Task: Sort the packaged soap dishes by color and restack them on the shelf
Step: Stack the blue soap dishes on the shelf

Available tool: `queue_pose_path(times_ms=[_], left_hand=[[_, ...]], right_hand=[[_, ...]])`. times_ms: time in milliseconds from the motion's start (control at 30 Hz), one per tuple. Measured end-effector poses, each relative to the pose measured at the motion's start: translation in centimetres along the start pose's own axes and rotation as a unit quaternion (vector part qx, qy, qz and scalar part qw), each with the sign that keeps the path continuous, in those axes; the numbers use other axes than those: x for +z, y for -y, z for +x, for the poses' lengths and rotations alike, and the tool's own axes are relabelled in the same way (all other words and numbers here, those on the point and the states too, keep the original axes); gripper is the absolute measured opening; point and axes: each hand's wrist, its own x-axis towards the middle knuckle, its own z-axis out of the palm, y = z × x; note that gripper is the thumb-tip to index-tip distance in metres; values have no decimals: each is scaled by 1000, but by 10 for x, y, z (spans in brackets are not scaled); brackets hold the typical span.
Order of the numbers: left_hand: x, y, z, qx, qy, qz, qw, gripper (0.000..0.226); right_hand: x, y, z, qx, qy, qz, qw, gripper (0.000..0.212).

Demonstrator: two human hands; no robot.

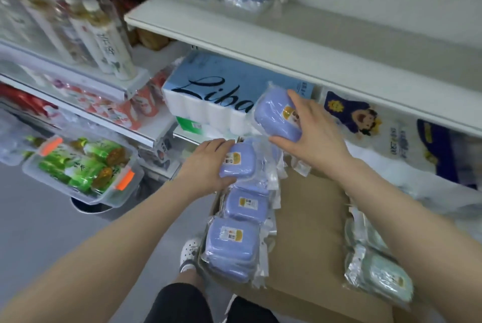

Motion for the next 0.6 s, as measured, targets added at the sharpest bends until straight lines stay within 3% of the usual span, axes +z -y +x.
queue_pose_path(times_ms=[67, 167, 300, 367, 433, 500, 600], left_hand=[[-18, 3, 10, -12, -22, -12, 1000, 87], [-52, 11, 35, -5, -126, -10, 992, 85], [-118, 29, 85, 11, -268, 7, 963, 81], [-151, 41, 115, -18, -294, 23, 955, 80], [-176, 52, 143, -83, -263, 46, 960, 80], [-190, 61, 166, -143, -183, 74, 970, 78], [-194, 65, 188, -185, -106, 99, 972, 79]], right_hand=[[-25, 12, 14, -24, -31, -20, 999, 97], [-64, 23, 44, -30, -85, -46, 995, 95], [-99, 24, 91, 37, -119, -14, 992, 88], [-99, 16, 115, 73, -93, -12, 993, 85], [-92, 9, 134, 99, -52, -29, 993, 78], [-81, 7, 145, 105, -8, -49, 993, 76], [-65, 7, 155, 108, 23, -70, 991, 74]])
